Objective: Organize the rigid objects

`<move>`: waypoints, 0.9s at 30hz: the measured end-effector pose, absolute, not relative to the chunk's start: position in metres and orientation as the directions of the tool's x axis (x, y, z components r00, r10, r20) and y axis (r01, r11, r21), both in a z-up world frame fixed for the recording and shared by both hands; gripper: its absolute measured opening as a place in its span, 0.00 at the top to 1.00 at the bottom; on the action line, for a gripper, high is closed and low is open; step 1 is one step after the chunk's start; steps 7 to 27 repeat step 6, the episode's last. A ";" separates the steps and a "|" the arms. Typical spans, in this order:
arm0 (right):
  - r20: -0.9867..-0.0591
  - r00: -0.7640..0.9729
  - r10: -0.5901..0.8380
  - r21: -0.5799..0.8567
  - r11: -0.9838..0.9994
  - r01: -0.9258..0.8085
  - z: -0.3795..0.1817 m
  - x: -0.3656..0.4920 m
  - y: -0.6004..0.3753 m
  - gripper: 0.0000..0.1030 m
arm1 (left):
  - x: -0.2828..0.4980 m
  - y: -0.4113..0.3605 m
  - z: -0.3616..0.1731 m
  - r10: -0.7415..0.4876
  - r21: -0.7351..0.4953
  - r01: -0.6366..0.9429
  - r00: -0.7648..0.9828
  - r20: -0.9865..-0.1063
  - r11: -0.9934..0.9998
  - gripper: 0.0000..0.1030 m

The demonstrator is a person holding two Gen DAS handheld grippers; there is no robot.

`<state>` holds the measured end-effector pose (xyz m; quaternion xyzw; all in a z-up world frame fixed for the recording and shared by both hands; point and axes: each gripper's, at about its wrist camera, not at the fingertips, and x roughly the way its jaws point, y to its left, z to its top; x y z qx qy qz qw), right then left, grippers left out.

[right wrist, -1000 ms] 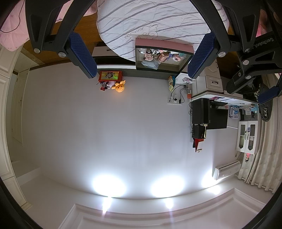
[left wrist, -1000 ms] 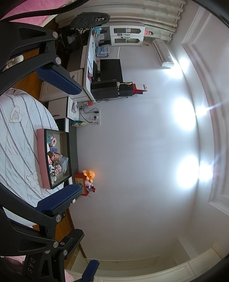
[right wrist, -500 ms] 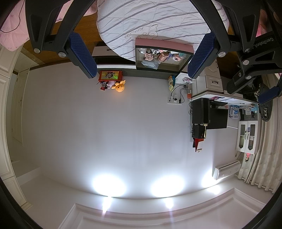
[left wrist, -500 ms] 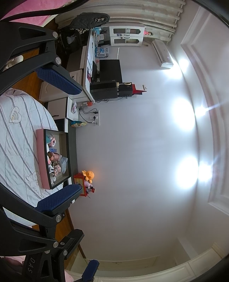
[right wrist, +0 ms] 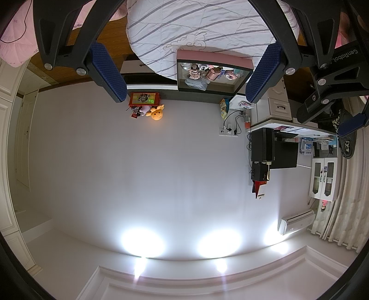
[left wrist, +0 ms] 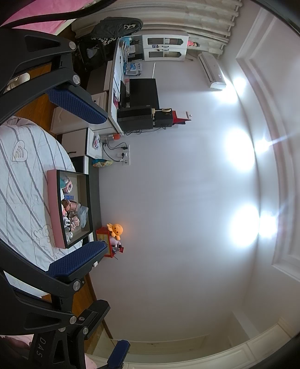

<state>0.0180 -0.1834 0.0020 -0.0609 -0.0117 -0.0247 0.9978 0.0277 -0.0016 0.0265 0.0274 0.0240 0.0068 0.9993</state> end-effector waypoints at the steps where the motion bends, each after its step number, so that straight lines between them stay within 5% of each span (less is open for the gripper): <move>1: 0.027 0.999 -0.047 -0.121 0.991 0.050 0.002 0.018 -0.183 0.00 | 0.028 -0.001 0.027 0.016 0.055 -0.013 0.999 -0.047 0.998 0.00; 27: 0.026 0.999 -0.045 -0.121 0.991 0.048 0.002 0.018 -0.183 0.00 | 0.027 -0.001 0.027 0.013 0.053 -0.011 0.999 -0.048 0.999 0.00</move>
